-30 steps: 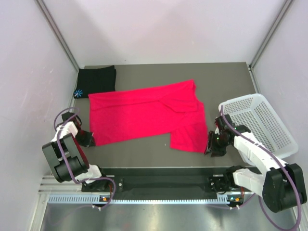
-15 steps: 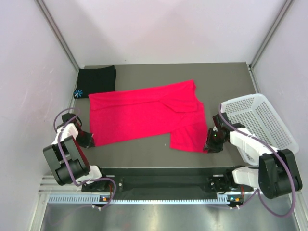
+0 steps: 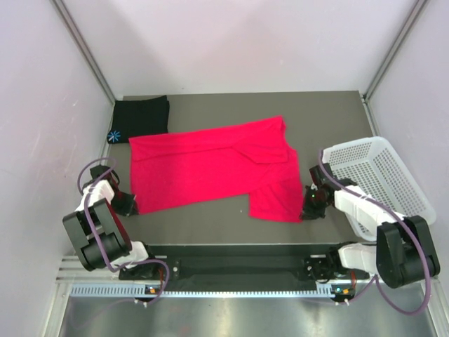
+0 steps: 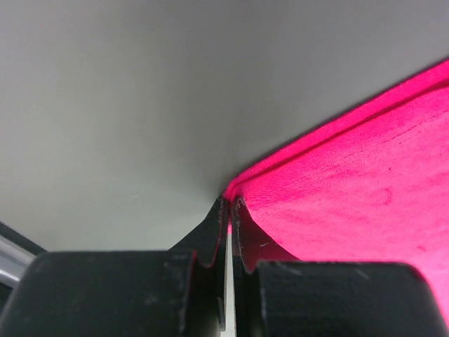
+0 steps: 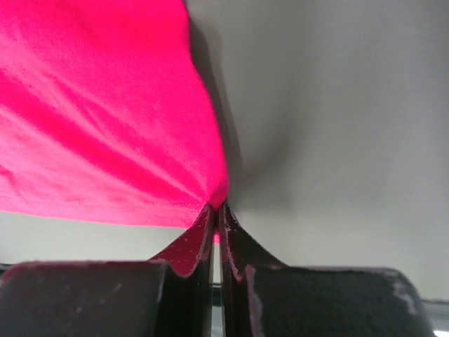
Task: Fold and stack the t-shirts
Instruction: Fold the tshirt
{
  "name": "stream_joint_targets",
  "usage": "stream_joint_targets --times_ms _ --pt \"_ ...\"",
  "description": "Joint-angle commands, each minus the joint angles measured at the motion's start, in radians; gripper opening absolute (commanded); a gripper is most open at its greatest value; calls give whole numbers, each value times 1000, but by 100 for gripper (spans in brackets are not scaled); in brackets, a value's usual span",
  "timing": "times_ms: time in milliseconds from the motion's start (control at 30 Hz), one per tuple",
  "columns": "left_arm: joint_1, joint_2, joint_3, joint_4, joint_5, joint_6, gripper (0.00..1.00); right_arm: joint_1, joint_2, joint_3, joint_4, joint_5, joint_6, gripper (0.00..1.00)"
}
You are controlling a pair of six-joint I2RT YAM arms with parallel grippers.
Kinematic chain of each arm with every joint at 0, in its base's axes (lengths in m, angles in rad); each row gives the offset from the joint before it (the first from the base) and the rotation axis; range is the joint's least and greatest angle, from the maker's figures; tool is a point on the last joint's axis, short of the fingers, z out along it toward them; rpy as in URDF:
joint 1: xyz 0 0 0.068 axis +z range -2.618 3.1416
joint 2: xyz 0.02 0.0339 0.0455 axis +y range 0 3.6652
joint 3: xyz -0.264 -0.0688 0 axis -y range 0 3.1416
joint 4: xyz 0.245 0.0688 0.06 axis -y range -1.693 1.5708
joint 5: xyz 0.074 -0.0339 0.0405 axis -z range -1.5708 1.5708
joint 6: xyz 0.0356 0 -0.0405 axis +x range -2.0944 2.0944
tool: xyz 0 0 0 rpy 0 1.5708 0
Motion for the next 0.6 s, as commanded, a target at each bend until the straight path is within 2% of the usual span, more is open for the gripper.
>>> stream_joint_targets --times_ms 0,133,367,467,567 --pt "5 -27 18 -95 -76 -30 0 -1 -84 4 -69 62 -17 0" --pt "6 -84 45 -200 -158 -92 0 -1 -169 28 -178 24 -42 0" --pt "6 -170 44 -317 -201 -142 0 -4 -337 50 -357 -62 -59 0" --pt "3 -183 45 -319 -187 -120 0 -4 -373 86 -384 -57 -89 0" --pt "5 -199 67 -314 -198 -96 0 -3 -317 181 -356 -34 -122 0"
